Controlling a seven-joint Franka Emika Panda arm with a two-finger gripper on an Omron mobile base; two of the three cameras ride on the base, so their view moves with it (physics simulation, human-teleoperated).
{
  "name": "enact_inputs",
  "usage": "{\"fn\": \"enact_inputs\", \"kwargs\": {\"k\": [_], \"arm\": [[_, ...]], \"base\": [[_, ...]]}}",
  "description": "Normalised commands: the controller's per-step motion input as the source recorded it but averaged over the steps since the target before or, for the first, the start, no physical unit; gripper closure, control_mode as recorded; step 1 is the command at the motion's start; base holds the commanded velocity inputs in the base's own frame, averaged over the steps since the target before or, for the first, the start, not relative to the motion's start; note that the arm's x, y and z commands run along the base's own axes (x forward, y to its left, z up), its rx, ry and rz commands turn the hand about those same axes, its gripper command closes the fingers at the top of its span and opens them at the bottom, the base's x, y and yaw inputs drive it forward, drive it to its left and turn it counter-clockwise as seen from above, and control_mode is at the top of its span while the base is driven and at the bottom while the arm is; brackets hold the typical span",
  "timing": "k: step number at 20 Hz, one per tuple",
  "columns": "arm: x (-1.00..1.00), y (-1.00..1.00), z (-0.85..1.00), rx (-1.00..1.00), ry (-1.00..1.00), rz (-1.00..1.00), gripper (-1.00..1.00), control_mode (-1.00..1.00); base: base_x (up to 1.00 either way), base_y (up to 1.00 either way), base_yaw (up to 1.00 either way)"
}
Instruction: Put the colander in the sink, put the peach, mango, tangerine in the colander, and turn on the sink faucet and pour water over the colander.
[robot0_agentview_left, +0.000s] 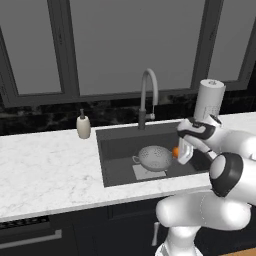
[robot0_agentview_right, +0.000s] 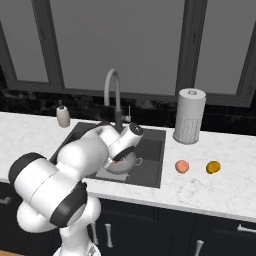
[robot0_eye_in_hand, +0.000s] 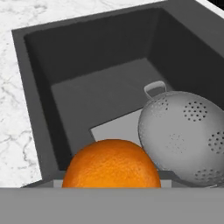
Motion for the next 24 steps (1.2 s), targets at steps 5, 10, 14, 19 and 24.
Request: {"fn": "enact_inputs", "kwargs": {"k": [5, 10, 14, 19, 24], "arm": [[0.20, 0.00, -0.37, 0.05, -0.09, 0.05, 1.00, -1.00], [0.43, 0.00, -0.23, 0.05, -0.02, 0.09, 1.00, -1.00], [0.49, 0.00, -0.17, 0.06, -0.02, 0.07, 1.00, -1.00], [0.49, -0.03, -0.17, 0.05, 0.00, 0.03, 1.00, -1.00], [0.39, -0.01, -0.35, 0.01, 0.00, 0.01, 1.00, -1.00]], "base": [[0.00, 0.00, 0.00], [0.00, 0.00, 0.00], [0.00, 0.00, 0.00], [0.00, 0.00, 0.00], [0.00, 0.00, 0.00]]}}
